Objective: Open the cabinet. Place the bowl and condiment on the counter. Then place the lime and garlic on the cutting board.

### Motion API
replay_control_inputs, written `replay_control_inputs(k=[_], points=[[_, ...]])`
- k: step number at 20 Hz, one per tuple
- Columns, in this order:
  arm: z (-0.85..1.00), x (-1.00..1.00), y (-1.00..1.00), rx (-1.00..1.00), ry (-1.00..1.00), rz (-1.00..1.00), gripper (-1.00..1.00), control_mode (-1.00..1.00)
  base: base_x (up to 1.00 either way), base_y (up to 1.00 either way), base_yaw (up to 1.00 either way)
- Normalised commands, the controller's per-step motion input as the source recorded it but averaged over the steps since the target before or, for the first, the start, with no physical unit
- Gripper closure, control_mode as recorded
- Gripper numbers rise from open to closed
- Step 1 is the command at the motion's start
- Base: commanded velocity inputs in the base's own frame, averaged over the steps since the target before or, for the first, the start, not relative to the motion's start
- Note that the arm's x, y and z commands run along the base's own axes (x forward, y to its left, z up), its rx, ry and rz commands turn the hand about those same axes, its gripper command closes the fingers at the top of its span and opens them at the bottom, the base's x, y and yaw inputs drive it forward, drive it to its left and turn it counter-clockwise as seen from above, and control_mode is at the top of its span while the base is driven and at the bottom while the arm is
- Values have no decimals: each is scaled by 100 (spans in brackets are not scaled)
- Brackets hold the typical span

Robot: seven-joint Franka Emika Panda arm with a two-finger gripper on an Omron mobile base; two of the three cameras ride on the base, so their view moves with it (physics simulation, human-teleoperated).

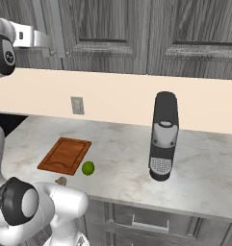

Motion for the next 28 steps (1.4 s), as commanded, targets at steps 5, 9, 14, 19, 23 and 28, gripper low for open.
replay_control_inputs(k=[5,9,14,19,23,28], points=[[0,28,0,0,-4,0,-100,-100,0,0,0],[0,23,0,0,-3,0,-100,-100,0,0,0],[-3,21,0,0,0,0,-100,-100,0,0,0],[-6,27,0,0,0,0,-100,-100,0,0,0],[-7,27,0,0,0,0,-100,-100,0,0,0],[-9,28,0,0,0,0,-100,-100,0,0,0]])
